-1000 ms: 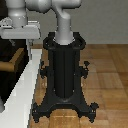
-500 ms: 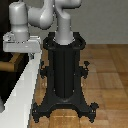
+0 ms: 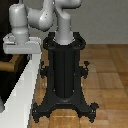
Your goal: Open the door by pressing down and pulling on the handle.
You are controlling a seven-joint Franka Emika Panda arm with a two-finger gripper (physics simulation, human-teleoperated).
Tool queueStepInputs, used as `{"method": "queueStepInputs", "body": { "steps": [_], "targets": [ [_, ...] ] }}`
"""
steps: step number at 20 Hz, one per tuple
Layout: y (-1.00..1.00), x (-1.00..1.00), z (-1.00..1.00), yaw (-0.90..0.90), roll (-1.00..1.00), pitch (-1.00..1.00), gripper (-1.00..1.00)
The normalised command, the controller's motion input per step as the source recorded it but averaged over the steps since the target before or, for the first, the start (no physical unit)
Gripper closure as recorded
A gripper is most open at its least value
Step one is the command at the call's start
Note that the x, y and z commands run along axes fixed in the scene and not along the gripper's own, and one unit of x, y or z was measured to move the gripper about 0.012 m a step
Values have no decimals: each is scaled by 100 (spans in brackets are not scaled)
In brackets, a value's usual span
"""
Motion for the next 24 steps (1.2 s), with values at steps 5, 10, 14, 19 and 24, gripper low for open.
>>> {"method": "queueStepInputs", "body": {
  "steps": [5,10,14,19,24],
  "targets": [
    [0,0,-20,0,0,-3,100],
    [0,0,-60,0,0,-12,100],
    [0,0,-25,0,0,-11,100],
    [0,0,-40,0,0,-9,100],
    [0,0,-20,0,0,-3,100]
  ]
}}
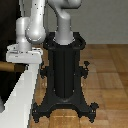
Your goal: Open the door by pressing down and pulling on the handle.
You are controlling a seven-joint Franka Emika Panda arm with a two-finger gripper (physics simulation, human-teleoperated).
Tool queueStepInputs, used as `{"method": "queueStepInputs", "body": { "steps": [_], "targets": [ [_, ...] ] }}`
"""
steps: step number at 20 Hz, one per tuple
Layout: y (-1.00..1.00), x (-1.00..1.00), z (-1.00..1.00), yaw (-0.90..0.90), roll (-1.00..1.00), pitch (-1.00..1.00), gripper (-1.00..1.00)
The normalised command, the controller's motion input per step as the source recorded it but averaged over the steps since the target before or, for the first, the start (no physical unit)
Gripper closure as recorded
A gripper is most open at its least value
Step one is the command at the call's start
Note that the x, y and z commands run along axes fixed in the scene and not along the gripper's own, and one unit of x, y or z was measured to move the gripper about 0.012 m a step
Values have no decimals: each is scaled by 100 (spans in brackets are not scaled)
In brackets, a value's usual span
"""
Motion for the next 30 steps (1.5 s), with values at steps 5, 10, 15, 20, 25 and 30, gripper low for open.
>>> {"method": "queueStepInputs", "body": {
  "steps": [5,10,15,20,25,30],
  "targets": [
    [0,0,-80,0,0,0,100],
    [0,0,-80,0,0,0,100],
    [20,0,0,0,0,0,100],
    [100,0,0,0,0,0,100],
    [100,0,0,0,0,0,100],
    [100,0,0,0,0,0,100]
  ]
}}
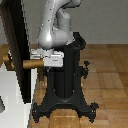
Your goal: Open the door by pressing down and pulling on the handle.
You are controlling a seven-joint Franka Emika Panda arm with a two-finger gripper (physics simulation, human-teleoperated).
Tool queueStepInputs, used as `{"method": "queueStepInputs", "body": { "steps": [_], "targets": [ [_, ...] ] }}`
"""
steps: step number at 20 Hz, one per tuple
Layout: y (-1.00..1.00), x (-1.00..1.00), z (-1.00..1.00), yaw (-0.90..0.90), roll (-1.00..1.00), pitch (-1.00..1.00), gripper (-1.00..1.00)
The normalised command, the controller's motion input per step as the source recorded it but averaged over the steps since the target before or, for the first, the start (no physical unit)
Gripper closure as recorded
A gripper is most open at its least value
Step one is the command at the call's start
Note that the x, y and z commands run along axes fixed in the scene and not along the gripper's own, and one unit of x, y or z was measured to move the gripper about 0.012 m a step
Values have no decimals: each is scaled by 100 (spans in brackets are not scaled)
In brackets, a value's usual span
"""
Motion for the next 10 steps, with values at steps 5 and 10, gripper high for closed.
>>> {"method": "queueStepInputs", "body": {
  "steps": [5,10],
  "targets": [
    [40,0,0,0,0,0,100],
    [0,0,0,0,0,0,100]
  ]
}}
